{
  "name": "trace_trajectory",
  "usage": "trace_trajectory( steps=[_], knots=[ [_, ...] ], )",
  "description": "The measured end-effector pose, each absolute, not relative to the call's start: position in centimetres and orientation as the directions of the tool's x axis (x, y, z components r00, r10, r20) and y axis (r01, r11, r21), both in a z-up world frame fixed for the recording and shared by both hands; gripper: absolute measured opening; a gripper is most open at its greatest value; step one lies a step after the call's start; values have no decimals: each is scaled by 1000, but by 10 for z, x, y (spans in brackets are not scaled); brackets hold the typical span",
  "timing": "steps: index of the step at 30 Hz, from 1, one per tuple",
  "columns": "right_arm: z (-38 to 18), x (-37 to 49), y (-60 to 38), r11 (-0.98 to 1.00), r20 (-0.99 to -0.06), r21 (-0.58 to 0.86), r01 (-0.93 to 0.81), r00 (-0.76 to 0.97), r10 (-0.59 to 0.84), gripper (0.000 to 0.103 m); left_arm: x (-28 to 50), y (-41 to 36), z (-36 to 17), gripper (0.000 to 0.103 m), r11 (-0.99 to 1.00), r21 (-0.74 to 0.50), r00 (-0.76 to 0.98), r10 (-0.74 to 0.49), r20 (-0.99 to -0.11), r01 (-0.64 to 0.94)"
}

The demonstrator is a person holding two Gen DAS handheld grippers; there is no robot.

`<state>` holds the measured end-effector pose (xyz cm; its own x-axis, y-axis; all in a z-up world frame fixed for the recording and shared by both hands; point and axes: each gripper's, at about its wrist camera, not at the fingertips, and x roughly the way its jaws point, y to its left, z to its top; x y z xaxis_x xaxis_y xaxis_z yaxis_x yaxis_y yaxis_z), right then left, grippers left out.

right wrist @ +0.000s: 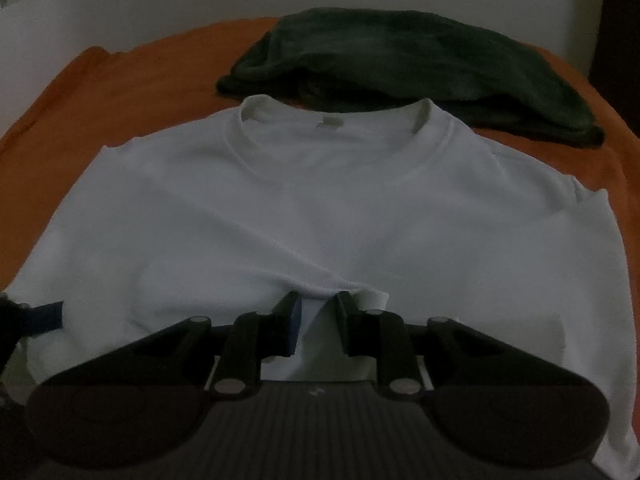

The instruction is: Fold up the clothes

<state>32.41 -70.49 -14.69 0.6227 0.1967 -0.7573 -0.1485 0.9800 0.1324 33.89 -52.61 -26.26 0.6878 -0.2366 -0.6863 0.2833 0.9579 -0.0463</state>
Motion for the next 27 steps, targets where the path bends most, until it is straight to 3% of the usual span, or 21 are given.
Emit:
trace_trajectory(
  steps=[6,21,27],
  knots=[
    [-138,292,-695,977,-790,179,-115,575,212,25,317,-510,-271,103,943,-45,668,-266,-695,329],
    [-143,206,-685,983,-767,123,-138,616,183,26,315,-507,-276,103,947,-42,692,-262,-673,318],
    [-130,199,-694,972,-752,156,-174,617,231,27,353,-478,-230,102,936,-33,703,-286,-651,350]
  ],
)
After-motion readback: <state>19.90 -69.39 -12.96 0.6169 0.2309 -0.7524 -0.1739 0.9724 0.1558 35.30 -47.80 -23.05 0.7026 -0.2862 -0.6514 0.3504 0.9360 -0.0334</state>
